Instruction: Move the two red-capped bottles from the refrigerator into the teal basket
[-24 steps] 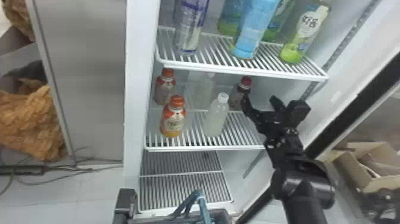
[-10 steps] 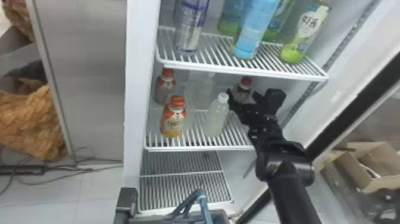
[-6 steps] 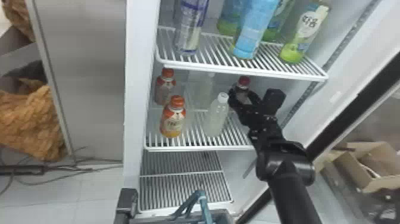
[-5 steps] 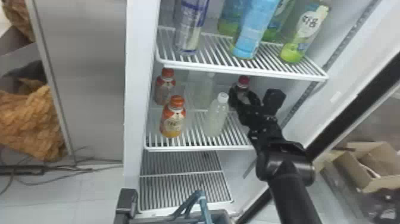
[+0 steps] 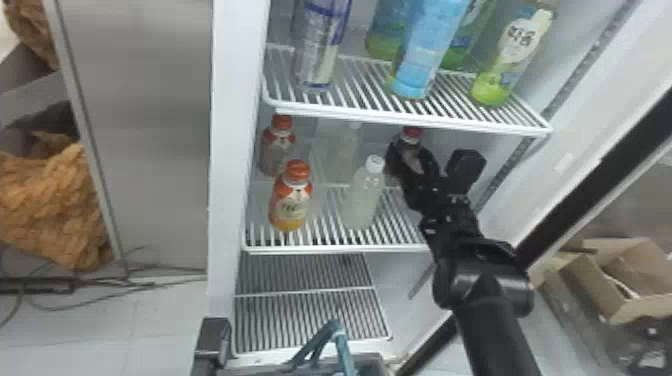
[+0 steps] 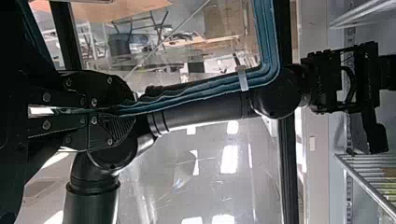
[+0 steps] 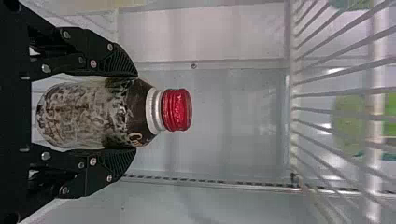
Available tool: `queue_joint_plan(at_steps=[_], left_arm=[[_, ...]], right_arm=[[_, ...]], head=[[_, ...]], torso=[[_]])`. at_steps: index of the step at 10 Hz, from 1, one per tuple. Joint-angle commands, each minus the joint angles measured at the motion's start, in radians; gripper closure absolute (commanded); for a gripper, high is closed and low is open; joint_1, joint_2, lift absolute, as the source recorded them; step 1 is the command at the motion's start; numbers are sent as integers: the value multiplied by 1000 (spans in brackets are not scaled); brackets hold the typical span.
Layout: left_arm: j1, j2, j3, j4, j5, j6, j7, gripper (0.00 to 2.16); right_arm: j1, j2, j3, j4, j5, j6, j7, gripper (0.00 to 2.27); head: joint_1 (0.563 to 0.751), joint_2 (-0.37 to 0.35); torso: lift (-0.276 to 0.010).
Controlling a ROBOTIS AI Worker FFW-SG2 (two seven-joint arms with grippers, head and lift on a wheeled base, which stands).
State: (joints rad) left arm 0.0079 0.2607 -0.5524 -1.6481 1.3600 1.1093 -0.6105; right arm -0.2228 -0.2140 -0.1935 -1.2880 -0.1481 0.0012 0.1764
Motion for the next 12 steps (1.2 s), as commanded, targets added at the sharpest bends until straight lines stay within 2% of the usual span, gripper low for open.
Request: queue_joint_plan(at_steps=[1, 7, 12], left_arm=[[-1, 0, 0, 0, 0, 0, 0, 1105], [2, 0, 2, 0, 4, -2, 0, 1105], [4, 0, 8, 0, 8, -2, 0, 1105]], right_arm=[[44, 1, -6, -71, -13, -1, 0, 674], [252, 10, -78, -338, -63, 21, 2, 674], [380, 27, -133, -505, -95, 70, 31, 670]], head=[[695, -350], [695, -350], [695, -350]], torso=[[-228], [-228], [-228]])
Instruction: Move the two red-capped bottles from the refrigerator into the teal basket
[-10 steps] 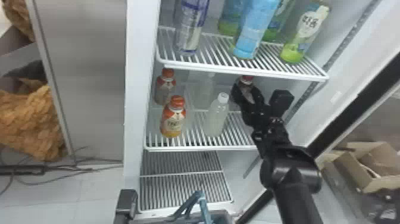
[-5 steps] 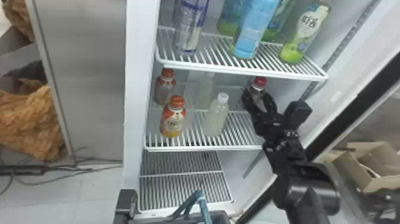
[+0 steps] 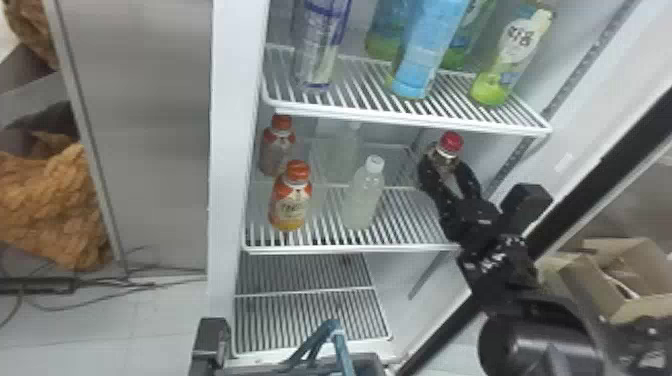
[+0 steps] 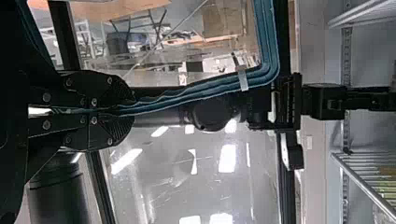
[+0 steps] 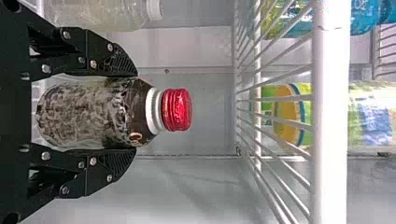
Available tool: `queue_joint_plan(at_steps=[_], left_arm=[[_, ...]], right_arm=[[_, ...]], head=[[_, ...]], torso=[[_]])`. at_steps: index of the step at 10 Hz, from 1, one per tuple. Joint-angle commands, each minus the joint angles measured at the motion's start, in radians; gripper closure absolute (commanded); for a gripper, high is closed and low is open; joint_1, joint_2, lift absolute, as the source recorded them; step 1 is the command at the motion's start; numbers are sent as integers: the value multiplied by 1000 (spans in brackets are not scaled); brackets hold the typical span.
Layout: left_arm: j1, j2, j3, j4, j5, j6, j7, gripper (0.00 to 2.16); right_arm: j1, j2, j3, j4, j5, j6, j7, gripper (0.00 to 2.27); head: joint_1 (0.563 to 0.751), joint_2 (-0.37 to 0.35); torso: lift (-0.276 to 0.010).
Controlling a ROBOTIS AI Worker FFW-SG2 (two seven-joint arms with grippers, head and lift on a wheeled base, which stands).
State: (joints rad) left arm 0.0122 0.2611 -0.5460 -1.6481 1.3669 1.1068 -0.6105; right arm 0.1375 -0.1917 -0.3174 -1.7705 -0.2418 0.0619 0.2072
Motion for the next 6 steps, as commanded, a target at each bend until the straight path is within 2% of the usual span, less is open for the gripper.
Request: queue_joint_plan(at_steps=[1, 6], left_arm=[[0, 0, 2, 0, 1, 0, 0, 1105], [2, 0, 4, 0, 1, 0, 0, 1105]], right_arm=[[46, 9, -20, -54, -5, 14, 6, 670], [199, 34, -42, -238, -47, 49, 27, 670]], head=[[695, -350], [695, -350]], torso=[[-228], [-228]])
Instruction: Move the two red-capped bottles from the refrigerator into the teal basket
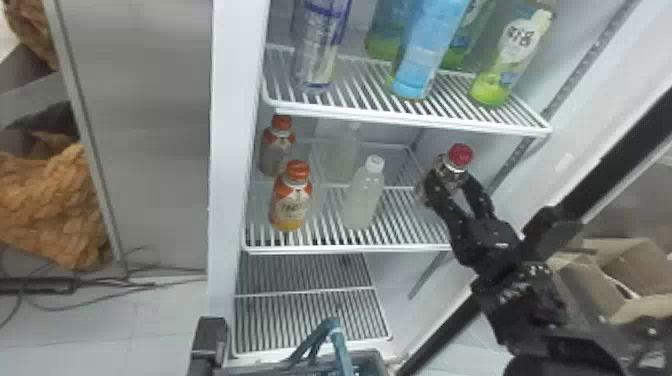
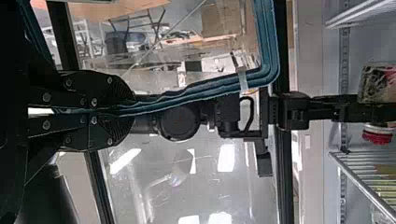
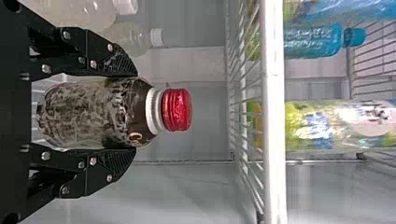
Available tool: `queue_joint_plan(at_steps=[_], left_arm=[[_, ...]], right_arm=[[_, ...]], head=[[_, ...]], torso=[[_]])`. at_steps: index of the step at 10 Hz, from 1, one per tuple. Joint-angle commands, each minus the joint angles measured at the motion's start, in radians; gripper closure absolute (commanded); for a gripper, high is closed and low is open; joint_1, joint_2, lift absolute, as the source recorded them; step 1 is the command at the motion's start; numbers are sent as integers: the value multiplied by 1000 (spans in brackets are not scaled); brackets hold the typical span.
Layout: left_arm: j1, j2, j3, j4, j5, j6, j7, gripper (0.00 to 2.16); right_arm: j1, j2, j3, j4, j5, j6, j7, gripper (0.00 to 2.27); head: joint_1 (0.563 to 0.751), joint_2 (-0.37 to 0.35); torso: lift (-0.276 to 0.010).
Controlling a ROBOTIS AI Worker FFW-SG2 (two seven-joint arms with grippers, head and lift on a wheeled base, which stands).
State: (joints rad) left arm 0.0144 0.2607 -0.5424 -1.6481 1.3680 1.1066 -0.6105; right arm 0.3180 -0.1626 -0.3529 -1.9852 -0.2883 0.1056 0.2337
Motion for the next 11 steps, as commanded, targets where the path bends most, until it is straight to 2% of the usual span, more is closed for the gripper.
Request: queue_joint_plan(at_steps=[1, 3, 5, 8, 11], left_arm=[[0, 0, 0, 0, 0, 0, 0, 1105], [0, 0, 0, 0, 0, 0, 0, 1105], [3, 0, 4, 0, 0, -2, 0, 1105], [3, -1, 4, 0, 0, -2, 0, 1105], [0, -1, 0, 0, -2, -2, 0, 1105]], right_arm=[[48, 12, -22, -53, -1, 5, 15, 664], [119, 28, -58, -149, -1, 54, 35, 662], [141, 31, -62, -156, -21, 76, 65, 662], [197, 58, -70, -222, -77, 81, 88, 662], [249, 60, -78, -313, -77, 194, 104, 662]], head=[[695, -350], [695, -350], [695, -350], [695, -350], [695, -350]], torso=[[-228], [-228], [-228], [-228], [-228]])
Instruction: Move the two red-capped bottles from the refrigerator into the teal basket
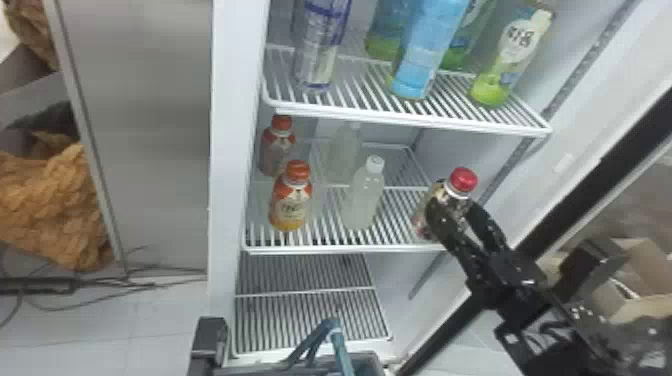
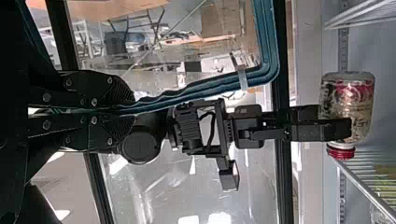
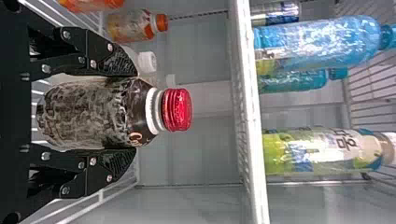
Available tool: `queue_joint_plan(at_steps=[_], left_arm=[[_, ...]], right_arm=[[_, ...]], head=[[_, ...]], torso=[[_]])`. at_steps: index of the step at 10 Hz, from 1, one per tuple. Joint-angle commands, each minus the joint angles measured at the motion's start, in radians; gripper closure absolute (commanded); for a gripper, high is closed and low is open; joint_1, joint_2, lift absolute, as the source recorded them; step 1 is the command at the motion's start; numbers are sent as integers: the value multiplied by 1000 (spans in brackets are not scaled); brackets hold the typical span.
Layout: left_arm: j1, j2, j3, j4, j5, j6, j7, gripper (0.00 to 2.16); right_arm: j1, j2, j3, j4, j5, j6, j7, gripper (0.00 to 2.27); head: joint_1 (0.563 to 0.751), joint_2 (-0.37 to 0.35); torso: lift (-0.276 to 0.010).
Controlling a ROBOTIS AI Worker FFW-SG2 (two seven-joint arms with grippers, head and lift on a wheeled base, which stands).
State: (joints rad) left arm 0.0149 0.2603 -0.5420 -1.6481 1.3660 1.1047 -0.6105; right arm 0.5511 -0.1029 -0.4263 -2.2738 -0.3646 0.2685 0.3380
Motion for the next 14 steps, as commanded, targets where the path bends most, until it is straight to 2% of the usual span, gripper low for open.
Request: queue_joint_plan(at_steps=[1, 3, 7, 9, 14], left_arm=[[0, 0, 0, 0, 0, 0, 0, 1105], [2, -1, 4, 0, 2, -3, 0, 1107], [2, -1, 4, 0, 0, -8, 0, 1105], [5, 0, 2, 0, 0, -8, 0, 1105], [2, -1, 10, 0, -2, -8, 0, 1105]], right_arm=[[50, 3, -14, -59, 0, 75, 6, 662], [80, 5, -22, -120, 36, 215, 24, 654], [77, 0, -26, -209, 65, 470, 65, 625], [87, -3, -32, -260, 28, 590, 67, 625], [94, -4, -32, -322, -40, 745, 65, 627]], head=[[695, -350], [695, -350], [695, -350], [695, -350], [695, -350]], torso=[[-228], [-228], [-228], [-228], [-228]])
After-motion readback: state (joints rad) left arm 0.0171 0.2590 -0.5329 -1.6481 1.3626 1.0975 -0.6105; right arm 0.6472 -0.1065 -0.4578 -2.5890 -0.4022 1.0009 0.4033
